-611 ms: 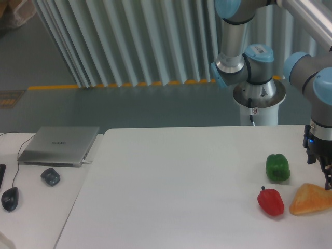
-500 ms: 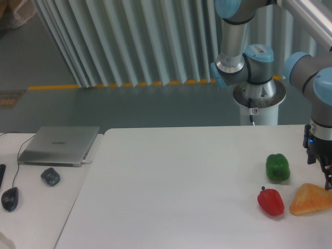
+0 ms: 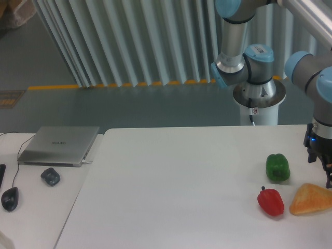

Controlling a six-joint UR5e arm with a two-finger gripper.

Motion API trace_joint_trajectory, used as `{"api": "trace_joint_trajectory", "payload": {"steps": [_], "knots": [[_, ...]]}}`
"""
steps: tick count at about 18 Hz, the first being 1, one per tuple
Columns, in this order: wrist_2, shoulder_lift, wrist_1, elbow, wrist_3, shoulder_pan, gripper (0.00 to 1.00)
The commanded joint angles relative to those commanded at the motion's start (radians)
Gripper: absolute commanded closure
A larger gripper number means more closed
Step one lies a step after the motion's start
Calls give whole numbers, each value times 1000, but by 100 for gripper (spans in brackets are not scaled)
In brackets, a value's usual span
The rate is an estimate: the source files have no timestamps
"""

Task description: Place the yellow pepper on the table

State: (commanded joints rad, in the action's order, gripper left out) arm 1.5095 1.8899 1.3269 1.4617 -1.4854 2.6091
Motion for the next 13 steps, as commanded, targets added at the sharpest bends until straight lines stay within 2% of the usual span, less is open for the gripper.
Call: {"api": "trace_joint_trajectory", "payload": {"steps": [4, 8, 9, 13], "knots": [[-23, -52, 2, 9, 109, 81, 0], [-57, -55, -12, 9, 339, 127, 0], [-66, -57, -52, 11, 420, 147, 0], [-74, -51, -121, 15, 578, 193, 0]]}}
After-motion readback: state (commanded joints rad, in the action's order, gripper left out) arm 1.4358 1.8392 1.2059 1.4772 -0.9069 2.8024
